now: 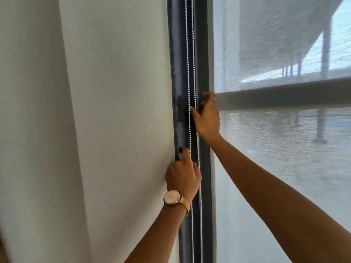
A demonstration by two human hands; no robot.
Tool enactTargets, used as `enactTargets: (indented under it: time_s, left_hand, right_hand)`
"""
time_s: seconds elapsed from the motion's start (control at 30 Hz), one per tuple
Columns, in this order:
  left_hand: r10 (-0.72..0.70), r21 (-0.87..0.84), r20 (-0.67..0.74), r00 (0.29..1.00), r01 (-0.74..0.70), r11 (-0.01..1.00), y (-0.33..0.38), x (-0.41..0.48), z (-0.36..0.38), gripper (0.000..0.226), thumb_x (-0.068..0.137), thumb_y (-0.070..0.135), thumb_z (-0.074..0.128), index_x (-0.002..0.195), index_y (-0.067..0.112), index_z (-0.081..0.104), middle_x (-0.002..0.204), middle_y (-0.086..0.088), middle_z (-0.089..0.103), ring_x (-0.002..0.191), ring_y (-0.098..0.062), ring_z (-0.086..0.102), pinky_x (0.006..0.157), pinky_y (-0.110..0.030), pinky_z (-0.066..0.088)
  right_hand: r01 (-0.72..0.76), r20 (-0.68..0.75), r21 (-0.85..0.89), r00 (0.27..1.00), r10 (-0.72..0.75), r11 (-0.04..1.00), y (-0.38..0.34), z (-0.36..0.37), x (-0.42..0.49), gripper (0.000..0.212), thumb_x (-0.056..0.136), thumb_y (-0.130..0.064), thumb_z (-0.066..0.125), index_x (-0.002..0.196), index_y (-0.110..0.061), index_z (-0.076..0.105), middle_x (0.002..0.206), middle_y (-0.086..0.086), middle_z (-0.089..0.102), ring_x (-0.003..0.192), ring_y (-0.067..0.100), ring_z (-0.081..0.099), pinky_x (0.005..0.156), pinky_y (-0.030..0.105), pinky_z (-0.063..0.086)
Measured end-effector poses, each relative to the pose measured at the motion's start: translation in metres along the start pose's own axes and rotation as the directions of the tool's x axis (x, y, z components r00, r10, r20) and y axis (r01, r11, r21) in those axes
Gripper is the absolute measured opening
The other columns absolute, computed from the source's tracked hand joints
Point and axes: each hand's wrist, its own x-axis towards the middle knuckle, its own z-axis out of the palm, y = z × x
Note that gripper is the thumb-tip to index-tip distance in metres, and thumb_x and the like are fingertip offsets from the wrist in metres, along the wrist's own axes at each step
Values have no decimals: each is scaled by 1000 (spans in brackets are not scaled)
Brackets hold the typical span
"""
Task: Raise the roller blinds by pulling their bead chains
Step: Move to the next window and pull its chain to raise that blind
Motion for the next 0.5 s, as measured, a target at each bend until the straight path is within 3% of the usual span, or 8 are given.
enactTargets:
  time_s: [0.07,0.17,0.23,0.33,0.4,0.5]
  left_hand:
    - [-13,-9,10,1000,14,1000,2,-1,1,47,94,37,43,135,17,34,109,-13,69,92,-27,67,79,-36,58]
    - [-11,-49,15,1000,11,999,2,-1,1,49,94,39,42,137,17,34,110,-10,69,94,-25,66,80,-35,56]
    - [1,-73,1,1000,-1,997,0,1,0,47,94,39,43,135,16,36,107,-10,70,93,-25,66,78,-34,55]
    - [9,-112,-13,1000,-11,994,-1,6,0,46,94,39,44,133,16,39,99,-9,72,87,-24,67,78,-33,55]
    - [23,-167,-17,1000,-25,986,3,5,-2,43,94,38,44,131,16,43,95,-9,72,82,-22,67,76,-31,55]
    - [27,-263,-60,998,-41,964,12,7,-12,36,94,35,45,125,17,50,89,-7,71,73,-16,60,66,-24,51]
  right_hand:
    - [118,-82,-112,989,-127,987,-4,-3,2,41,84,-21,66,118,-14,44,117,9,54,104,18,52,80,28,44]
    - [189,-18,-79,981,-191,979,-13,-4,13,17,87,-16,62,102,-13,56,101,5,59,87,12,54,76,27,47]
    - [76,67,100,994,-83,992,-19,-1,20,12,91,-15,51,99,-14,59,95,4,62,85,14,56,83,33,49]
    - [-209,193,316,969,153,925,-30,1,26,15,90,-35,47,88,-23,56,82,-4,61,79,15,57,83,42,50]
    - [-224,246,277,957,157,934,-37,-4,30,22,89,-41,55,79,-21,54,74,-4,58,71,13,54,77,38,49]
    - [-180,309,219,945,107,959,-47,-13,37,23,91,-29,55,70,-22,54,67,-4,53,64,11,50,71,34,44]
